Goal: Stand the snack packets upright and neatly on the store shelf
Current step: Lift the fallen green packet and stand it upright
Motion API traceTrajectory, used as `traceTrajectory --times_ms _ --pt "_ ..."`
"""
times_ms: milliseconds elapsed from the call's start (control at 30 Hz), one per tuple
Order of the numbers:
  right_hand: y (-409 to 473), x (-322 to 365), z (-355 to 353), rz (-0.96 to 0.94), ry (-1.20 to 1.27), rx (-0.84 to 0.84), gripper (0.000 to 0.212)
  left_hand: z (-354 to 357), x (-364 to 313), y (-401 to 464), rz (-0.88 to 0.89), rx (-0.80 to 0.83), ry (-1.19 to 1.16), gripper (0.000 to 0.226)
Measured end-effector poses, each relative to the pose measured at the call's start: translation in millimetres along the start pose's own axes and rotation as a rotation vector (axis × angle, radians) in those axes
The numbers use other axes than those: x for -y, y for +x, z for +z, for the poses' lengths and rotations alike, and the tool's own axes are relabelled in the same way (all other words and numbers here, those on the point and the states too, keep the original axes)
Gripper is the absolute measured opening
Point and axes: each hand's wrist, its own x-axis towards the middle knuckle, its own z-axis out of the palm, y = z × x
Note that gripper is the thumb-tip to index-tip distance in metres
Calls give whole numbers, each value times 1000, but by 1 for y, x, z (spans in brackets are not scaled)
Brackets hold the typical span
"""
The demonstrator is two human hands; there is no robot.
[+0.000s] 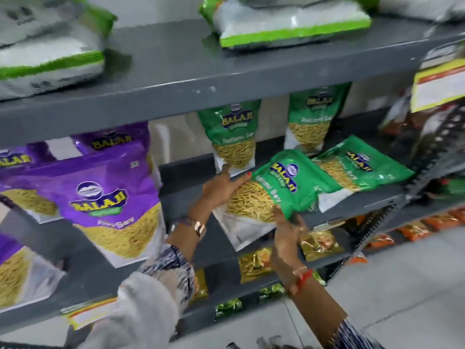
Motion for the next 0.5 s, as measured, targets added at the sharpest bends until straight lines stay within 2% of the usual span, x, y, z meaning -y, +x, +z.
traceTrajectory --times_ms 33,67,133,167,267,333,400,500 --pt "4 3 -2 66 2 53 62 0 -1 14 -78 140 -135 105" --pt "6 6 -3 131 -1 92 67 1 -1 23 -136 274 -286 103" --pt "13 9 -9 200 -7 118 67 2 4 31 -180 440 -504 80" --pt "15 11 -11 194 -3 118 59 1 4 30 -202 438 -532 72" --pt "16 26 -17 151 32 129 26 4 5 21 -214 322 -566 42" --pt "16 34 -21 146 54 126 23 6 3 4 -221 264 -611 22" --pt "13 46 -26 132 40 136 24 10 0 -18 -225 170 -692 13" --pt "10 66 -35 73 -29 216 20 18 -7 -55 -214 -90 -789 10"
